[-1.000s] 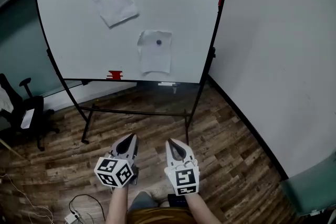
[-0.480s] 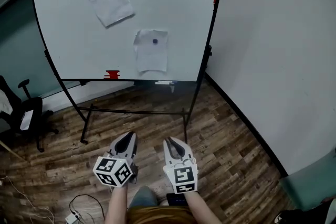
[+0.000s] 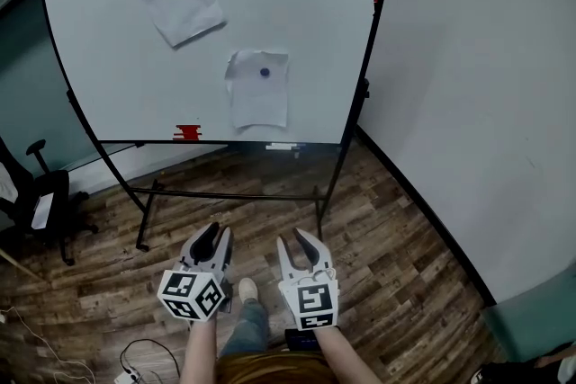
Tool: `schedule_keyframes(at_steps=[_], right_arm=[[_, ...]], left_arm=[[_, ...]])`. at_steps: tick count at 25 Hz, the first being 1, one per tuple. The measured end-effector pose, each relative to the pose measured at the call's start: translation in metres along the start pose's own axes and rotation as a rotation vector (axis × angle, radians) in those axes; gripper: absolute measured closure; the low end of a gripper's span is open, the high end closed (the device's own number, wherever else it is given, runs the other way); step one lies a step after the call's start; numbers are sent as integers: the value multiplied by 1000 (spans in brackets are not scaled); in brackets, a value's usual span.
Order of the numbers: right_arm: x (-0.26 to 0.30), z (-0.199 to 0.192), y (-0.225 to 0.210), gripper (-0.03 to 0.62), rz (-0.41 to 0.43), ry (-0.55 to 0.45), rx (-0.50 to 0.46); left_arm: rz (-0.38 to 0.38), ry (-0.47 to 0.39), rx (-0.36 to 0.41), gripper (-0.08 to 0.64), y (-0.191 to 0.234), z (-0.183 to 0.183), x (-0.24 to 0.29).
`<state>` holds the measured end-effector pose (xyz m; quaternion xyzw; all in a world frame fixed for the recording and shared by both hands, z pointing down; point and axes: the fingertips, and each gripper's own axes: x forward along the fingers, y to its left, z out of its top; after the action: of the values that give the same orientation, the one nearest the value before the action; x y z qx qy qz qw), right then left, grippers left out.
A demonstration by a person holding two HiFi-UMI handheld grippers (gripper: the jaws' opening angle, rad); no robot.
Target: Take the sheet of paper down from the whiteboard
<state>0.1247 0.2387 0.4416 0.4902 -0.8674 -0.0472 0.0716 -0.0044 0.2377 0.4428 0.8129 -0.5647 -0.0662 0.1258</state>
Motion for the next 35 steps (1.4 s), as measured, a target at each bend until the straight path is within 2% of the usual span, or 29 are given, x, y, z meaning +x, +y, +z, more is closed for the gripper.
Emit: schedule_keyframes(at_steps=[7, 14, 20, 25, 30, 35], right_arm=[[104, 6, -43, 486, -53, -10, -17], [231, 37, -88, 486, -126, -18, -36], [314, 49, -114, 486, -190, -26, -47], [354, 53, -135, 486, -232, -21, -50], [374, 51, -146, 486, -249, -11, -62], [394, 63, -159, 486, -247, -51, -66]], left_arm=[[-38, -16, -6, 448, 57, 24, 105], [-78, -7, 2, 448, 132, 70, 216], [-111, -10, 9, 448, 185, 94, 284], [-150, 2, -10, 448, 202, 99, 326], [-178, 29, -22, 448, 206, 88, 352], [-190, 15, -21, 448, 208, 94, 374]])
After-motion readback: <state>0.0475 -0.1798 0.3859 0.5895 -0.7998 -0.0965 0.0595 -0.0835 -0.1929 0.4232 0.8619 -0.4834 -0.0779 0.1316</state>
